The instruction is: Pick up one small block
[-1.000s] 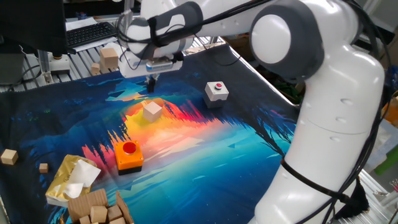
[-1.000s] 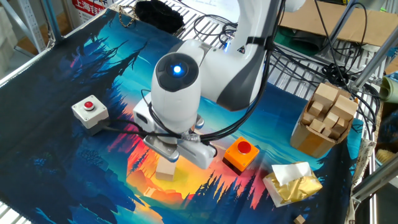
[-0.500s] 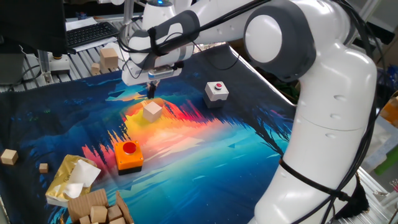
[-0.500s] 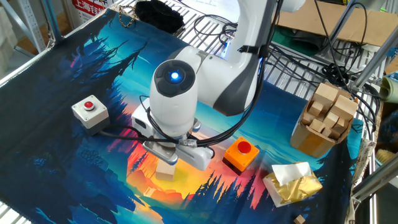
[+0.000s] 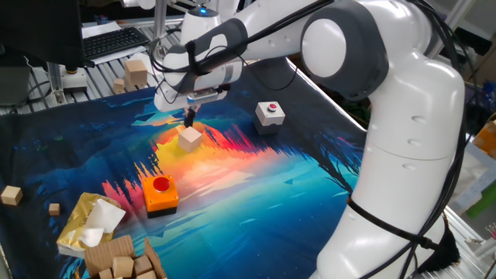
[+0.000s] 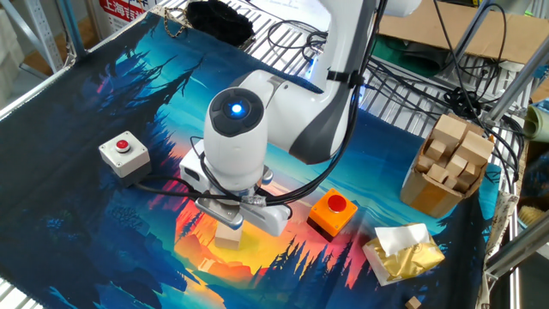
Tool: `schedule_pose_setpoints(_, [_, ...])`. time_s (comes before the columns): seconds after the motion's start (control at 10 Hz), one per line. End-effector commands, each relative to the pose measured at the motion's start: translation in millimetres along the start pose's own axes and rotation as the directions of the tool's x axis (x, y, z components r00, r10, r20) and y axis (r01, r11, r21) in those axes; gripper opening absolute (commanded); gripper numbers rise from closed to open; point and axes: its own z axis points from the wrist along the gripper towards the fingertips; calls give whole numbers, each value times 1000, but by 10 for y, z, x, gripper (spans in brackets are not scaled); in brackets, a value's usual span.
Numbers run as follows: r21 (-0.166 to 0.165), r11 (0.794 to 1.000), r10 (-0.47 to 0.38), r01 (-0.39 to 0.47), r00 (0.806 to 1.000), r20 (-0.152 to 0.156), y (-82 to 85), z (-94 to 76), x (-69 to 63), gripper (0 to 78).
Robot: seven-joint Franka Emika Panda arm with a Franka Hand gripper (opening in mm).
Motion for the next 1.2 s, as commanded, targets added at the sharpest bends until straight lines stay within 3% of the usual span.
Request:
schedule_pose_setpoints(0.1, [-5, 1000, -6, 6, 1000, 4, -20, 32, 1, 0])
schedule_pose_setpoints(0.2, [-2, 1000, -7, 7, 1000, 4, -21, 36, 2, 775])
schedule_pose_setpoints(1.2, [-2, 1000, -7, 7, 1000, 4, -21, 36, 2, 775])
